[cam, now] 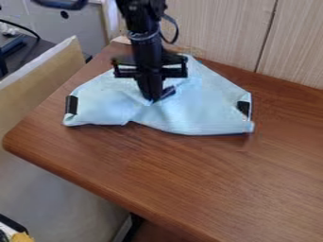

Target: Fold the cloth from bottom right to center

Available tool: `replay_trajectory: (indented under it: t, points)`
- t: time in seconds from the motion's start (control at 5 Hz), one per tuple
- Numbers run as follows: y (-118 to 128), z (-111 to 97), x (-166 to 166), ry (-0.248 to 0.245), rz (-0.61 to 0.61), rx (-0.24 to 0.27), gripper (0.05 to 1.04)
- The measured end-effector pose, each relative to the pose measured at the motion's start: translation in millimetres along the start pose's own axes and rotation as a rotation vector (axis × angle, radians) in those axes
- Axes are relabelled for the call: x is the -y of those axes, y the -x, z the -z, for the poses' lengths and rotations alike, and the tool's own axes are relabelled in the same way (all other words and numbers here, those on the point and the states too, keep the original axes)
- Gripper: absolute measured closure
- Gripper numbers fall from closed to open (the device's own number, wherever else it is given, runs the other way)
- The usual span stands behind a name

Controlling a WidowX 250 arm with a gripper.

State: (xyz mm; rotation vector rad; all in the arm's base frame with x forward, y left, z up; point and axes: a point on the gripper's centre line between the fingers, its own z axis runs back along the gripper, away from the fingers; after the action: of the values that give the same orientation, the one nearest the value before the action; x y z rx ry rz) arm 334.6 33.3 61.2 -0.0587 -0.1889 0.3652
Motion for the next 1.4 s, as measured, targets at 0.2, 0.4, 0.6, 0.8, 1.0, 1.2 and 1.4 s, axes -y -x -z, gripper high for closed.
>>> replay_trajectory:
  t: [0.2, 0.4, 0.6, 0.8, 1.0, 1.2, 1.4]
  points:
    - [-36, 22, 1, -0.026, -0.036, -0.024, 1.025]
    - [-59, 44, 3, -0.042, -0.049, -0.045, 1.008]
    - [-60, 56, -1, -0.081, -0.053, -0.079, 0.866]
    - [-57, 58, -2, -0.083, -0.056, -0.086, 0.612]
    - [-49, 63, -5, -0.089, -0.056, -0.097, 0.310]
    - [-51, 53, -4, -0.084, -0.057, -0.078, 0.089]
    - [-49, 49, -3, -0.086, -0.052, -0.093, 0.082]
